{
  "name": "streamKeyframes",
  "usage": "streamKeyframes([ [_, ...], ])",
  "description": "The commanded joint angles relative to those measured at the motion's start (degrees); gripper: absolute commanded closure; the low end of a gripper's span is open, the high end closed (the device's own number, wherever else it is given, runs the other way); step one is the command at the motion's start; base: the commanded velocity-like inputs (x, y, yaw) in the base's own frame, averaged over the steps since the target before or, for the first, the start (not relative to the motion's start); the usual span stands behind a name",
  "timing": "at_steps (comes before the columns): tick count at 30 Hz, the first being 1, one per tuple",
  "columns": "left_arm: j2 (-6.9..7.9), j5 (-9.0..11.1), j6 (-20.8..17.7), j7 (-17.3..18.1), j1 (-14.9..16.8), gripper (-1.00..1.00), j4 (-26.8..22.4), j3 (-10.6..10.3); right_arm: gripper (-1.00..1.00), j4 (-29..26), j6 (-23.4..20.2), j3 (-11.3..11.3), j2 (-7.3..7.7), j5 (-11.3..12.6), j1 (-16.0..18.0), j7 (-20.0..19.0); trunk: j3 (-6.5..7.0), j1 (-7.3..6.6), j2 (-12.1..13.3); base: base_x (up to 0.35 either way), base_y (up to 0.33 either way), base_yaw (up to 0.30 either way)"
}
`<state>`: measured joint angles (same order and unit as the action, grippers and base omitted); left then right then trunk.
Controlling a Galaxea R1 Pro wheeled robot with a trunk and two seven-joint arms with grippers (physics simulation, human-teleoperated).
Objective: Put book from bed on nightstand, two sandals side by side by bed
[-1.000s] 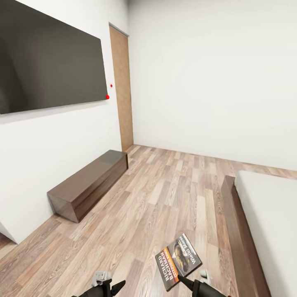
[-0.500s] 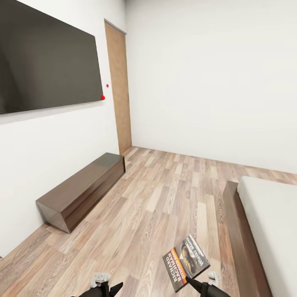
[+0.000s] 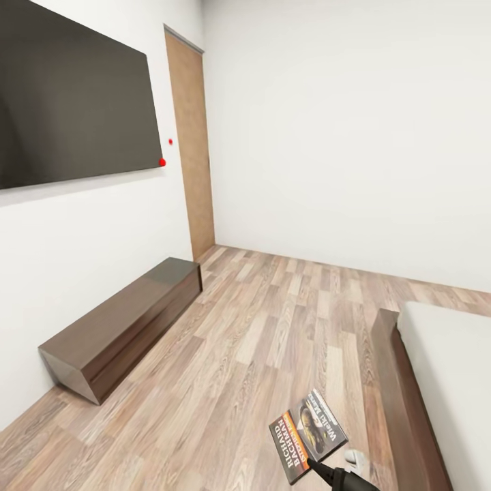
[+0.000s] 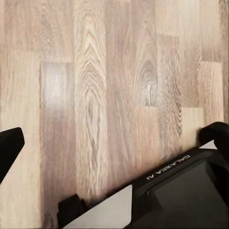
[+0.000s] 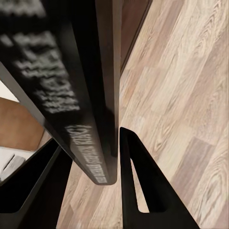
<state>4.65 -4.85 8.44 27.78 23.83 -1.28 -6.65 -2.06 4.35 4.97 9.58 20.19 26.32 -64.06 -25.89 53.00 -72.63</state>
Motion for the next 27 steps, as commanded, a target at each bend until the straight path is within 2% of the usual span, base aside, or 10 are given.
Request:
streamKeyframes([
  [1,-0.18,-0.9,0.6,-0.4,0.0,-1.00,0.0,-0.3,1.00,0.0,0.5,0.7,0.02,-0.5,0.1,-0.1,-0.06,0.03,0.0,0.300,-0.008,0.000],
  [6,-0.80,-1.2,0.6,-0.5,0.0,-1.00,0.1,-0.3,1.00,0.1,0.5,0.7,0.01,-0.5,0.1,-0.1,-0.06,0.03,0.0,0.315,-0.002,0.000],
  [13,-0.87,-1.2,0.6,-0.5,0.0,-1.00,0.1,-0.3,1.00,0.1,0.5,0.7,0.03,-0.5,0.1,-0.1,-0.06,0.03,0.0,0.289,0.000,0.000],
  [27,-0.87,-1.3,0.6,-0.5,-0.1,-1.00,0.1,-0.3,1.00,0.1,0.5,0.7,0.00,-0.5,0.1,-0.1,-0.06,0.03,0.0,0.028,0.000,0.000],
])
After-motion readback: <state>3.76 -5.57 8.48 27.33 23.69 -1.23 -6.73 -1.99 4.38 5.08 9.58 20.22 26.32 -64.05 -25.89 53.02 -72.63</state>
